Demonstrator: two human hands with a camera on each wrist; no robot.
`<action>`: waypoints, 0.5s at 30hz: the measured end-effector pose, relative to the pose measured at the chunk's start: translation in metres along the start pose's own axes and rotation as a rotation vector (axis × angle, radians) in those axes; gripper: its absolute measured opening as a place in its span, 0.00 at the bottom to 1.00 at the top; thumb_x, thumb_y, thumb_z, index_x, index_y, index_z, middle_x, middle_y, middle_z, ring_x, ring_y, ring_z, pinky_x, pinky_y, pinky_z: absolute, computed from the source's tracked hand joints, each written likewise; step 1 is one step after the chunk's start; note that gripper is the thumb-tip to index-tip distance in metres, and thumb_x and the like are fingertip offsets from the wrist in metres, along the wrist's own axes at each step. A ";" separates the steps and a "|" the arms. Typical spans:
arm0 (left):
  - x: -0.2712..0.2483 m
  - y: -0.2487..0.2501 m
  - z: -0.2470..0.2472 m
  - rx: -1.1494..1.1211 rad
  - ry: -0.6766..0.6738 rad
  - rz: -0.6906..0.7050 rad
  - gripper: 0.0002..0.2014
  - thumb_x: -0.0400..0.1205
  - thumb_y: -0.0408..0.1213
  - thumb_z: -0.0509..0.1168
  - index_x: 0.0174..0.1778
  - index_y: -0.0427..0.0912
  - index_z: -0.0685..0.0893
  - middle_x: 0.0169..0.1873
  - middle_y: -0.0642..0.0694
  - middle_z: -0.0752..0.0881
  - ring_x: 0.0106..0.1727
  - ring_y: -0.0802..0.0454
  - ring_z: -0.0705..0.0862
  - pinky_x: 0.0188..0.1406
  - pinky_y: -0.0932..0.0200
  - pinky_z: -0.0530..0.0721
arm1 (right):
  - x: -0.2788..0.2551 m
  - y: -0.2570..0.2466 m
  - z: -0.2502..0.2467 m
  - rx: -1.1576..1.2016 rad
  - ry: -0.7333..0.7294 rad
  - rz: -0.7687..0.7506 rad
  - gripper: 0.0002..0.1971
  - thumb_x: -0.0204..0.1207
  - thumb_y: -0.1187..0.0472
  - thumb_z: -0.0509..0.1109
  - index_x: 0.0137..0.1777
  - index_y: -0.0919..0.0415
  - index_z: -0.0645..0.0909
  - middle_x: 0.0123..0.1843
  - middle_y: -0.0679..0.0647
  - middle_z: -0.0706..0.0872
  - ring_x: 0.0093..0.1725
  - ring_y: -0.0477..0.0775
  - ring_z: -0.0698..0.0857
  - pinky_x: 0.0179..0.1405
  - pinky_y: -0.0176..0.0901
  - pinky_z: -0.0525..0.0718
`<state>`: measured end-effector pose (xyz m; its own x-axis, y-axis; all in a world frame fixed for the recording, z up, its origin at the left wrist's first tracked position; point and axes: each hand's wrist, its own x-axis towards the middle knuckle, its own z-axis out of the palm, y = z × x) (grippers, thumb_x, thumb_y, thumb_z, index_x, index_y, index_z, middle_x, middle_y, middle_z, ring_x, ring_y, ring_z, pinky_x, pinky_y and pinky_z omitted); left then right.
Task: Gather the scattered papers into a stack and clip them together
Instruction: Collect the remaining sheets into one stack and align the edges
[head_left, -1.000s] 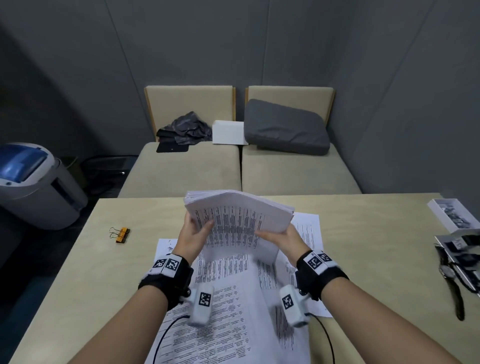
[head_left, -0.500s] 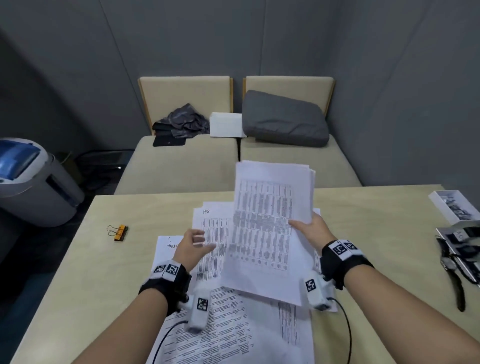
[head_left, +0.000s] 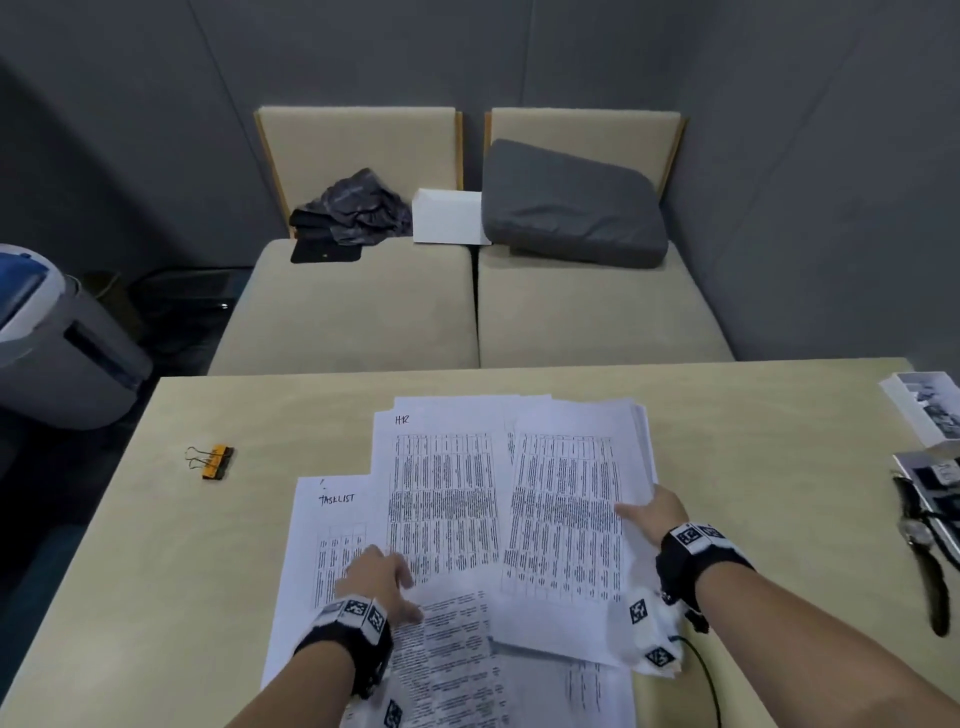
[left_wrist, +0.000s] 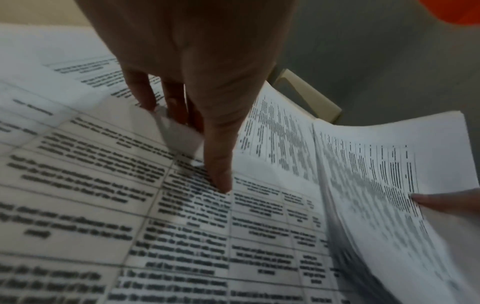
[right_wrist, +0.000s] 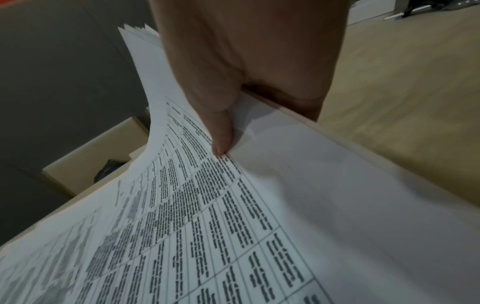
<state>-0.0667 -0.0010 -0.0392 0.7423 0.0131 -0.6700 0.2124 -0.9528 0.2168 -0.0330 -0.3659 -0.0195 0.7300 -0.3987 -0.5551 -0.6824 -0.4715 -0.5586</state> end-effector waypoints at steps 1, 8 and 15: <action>0.003 0.000 0.001 0.046 -0.014 -0.002 0.19 0.62 0.56 0.79 0.34 0.57 0.75 0.49 0.53 0.75 0.51 0.55 0.77 0.59 0.54 0.82 | 0.004 0.002 0.001 -0.014 -0.001 0.014 0.24 0.74 0.62 0.75 0.68 0.69 0.77 0.64 0.65 0.85 0.61 0.64 0.84 0.63 0.52 0.82; 0.031 -0.018 -0.039 -0.150 0.061 -0.004 0.12 0.70 0.48 0.77 0.34 0.45 0.83 0.34 0.50 0.77 0.40 0.49 0.82 0.38 0.62 0.75 | 0.016 0.001 0.003 -0.137 -0.028 0.097 0.32 0.74 0.55 0.75 0.75 0.68 0.71 0.72 0.63 0.79 0.68 0.64 0.81 0.69 0.53 0.79; 0.051 -0.037 -0.072 -0.512 0.248 -0.148 0.14 0.75 0.44 0.73 0.35 0.37 0.79 0.39 0.38 0.83 0.37 0.43 0.79 0.35 0.57 0.74 | 0.020 -0.003 0.005 -0.209 -0.023 0.149 0.38 0.77 0.55 0.72 0.81 0.69 0.60 0.80 0.64 0.68 0.76 0.63 0.72 0.74 0.50 0.72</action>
<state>0.0089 0.0566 -0.0304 0.7946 0.2643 -0.5465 0.5595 -0.6683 0.4903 -0.0169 -0.3688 -0.0316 0.6190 -0.4595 -0.6369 -0.7579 -0.5622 -0.3310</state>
